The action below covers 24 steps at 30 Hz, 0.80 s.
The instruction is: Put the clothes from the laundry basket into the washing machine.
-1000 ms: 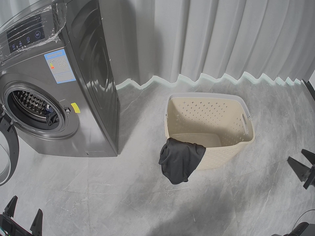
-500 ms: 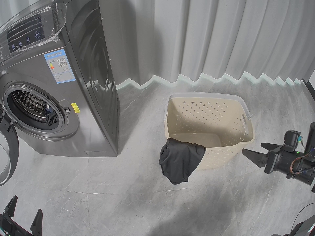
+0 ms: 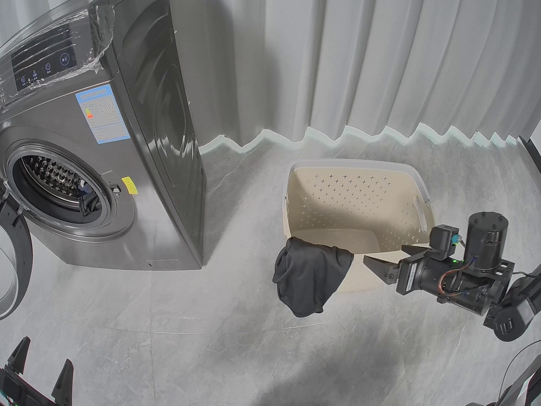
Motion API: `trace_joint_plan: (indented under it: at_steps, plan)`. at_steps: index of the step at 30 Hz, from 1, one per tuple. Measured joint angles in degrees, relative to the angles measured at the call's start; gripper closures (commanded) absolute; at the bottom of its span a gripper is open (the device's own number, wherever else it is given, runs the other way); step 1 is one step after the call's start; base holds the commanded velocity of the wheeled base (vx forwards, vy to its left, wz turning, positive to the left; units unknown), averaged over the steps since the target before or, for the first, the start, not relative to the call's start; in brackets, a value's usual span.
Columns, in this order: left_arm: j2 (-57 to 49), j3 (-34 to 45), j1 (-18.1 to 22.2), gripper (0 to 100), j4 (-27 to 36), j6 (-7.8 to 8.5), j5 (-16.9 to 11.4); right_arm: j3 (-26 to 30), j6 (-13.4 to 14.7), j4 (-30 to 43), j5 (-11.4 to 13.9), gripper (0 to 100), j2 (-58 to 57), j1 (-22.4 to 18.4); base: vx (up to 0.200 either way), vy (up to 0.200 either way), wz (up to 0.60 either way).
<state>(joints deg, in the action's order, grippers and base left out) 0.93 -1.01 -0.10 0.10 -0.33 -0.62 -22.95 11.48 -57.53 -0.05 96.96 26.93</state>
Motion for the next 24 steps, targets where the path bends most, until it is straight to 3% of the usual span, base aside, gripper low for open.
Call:
trace_joint_plan:
  at_steps: [14,24]
  plan:
    - [0.0,0.0,-0.06,0,0.01,-0.21,0.05,-8.79,-0.89,-4.02,-0.22,0,16.87,1.51,0.0,0.0,0.0]
    - [0.0,0.0,-0.06,0,0.0,-0.45,0.09,-11.08,-1.06,-5.69,-0.16,0,22.27,1.95,0.0,0.0,0.0]
